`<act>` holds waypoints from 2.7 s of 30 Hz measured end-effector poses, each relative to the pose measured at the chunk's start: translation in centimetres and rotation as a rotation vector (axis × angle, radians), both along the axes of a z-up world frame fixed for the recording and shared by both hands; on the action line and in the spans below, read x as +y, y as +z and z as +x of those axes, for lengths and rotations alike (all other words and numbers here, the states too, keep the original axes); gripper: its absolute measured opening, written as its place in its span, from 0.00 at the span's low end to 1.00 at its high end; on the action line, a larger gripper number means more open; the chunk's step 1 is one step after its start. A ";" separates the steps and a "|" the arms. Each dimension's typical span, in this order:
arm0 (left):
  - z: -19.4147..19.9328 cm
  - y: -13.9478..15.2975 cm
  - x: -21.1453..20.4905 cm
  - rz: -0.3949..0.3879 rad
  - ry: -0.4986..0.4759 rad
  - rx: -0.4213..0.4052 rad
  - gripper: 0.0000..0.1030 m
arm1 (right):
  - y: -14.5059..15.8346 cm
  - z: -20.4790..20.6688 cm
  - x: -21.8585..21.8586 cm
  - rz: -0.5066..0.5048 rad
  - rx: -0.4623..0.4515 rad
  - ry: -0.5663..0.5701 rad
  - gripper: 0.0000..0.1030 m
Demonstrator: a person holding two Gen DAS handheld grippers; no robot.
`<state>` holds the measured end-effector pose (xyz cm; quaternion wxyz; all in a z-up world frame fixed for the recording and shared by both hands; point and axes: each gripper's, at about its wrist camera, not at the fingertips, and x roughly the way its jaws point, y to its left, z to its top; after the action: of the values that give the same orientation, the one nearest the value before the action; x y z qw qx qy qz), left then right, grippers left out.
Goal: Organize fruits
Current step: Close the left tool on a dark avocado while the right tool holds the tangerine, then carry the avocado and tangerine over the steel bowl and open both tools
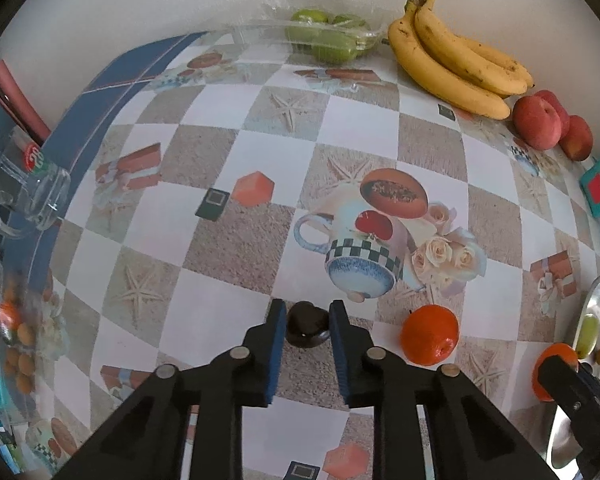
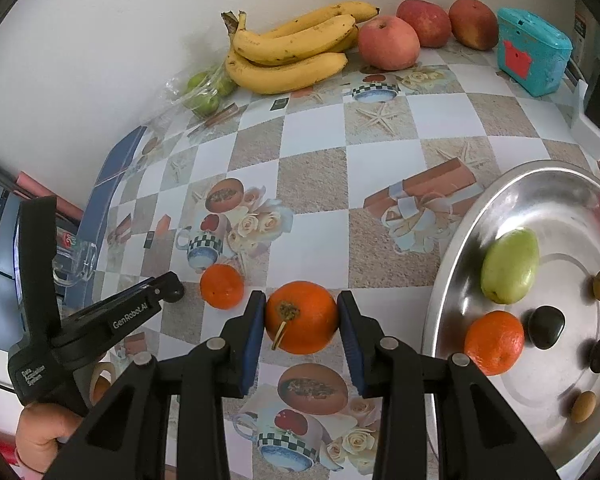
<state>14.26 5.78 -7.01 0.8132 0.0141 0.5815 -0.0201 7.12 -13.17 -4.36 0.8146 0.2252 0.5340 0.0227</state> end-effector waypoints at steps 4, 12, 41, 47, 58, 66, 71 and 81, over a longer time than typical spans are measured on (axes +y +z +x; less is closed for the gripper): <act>0.3 0.1 0.4 -0.024 0.014 0.008 0.22 | 0.0 -0.1 -0.1 0.003 0.001 -0.003 0.37; 0.5 0.3 2.1 -0.142 0.082 0.025 0.24 | 0.0 -0.2 -0.3 0.007 0.003 -0.007 0.37; 0.8 -0.4 1.2 -0.128 0.055 0.051 0.26 | -0.2 -0.2 -0.4 0.017 0.006 -0.012 0.37; 0.7 1.0 1.5 -0.134 0.066 0.018 0.25 | -0.1 -0.2 -0.5 0.019 0.004 -0.013 0.37; 0.3 3.8 0.9 -0.157 0.053 -0.050 0.25 | 1.1 -1.5 -4.8 0.003 -0.012 -0.140 0.37; -1.1 5.9 -2.9 -0.162 -0.052 -0.090 0.25 | 0.9 -4.1 -11.6 -0.061 0.050 -0.363 0.37; -2.6 6.6 -7.1 -0.170 -0.176 -0.092 0.25 | 0.7 -6.0 -14.7 -0.072 0.079 -0.468 0.37; -7.4 6.4 -16.2 -0.118 -0.451 -0.075 0.26 | 1.4 -8.0 -16.3 -0.101 0.088 -0.536 0.37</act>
<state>6.86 -10.45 -0.64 0.8086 0.0968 0.5307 -0.2350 -0.84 -29.51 -2.93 0.7777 0.3181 0.4909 -0.2300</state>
